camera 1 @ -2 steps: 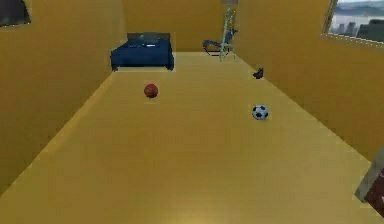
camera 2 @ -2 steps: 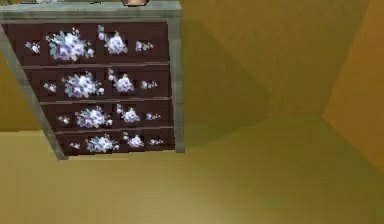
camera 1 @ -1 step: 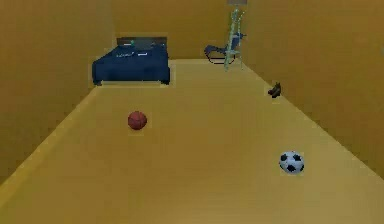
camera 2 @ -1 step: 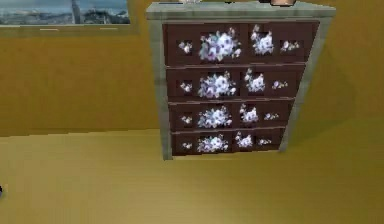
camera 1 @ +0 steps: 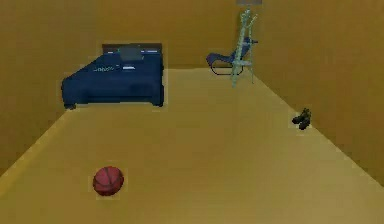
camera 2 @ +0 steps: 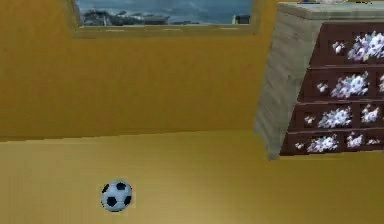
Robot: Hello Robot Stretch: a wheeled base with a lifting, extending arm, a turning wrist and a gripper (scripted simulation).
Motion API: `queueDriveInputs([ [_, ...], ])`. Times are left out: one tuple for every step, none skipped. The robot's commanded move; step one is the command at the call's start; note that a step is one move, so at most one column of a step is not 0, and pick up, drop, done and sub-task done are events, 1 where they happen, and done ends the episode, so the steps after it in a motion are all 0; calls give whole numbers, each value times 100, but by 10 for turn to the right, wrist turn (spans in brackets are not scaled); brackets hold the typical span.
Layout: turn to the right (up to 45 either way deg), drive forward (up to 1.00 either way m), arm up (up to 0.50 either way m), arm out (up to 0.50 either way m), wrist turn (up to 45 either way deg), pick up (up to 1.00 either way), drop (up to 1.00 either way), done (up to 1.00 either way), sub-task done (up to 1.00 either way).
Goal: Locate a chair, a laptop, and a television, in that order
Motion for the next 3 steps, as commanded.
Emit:
queueDriveInputs([
  [0, 100, 0, 0, 0, 0, 0, 0, 0],
  [0, 100, 0, 0, 0, 0, 0, 0, 0],
  [0, 70, 0, 0, 0, 0, 0, 0, 0],
])
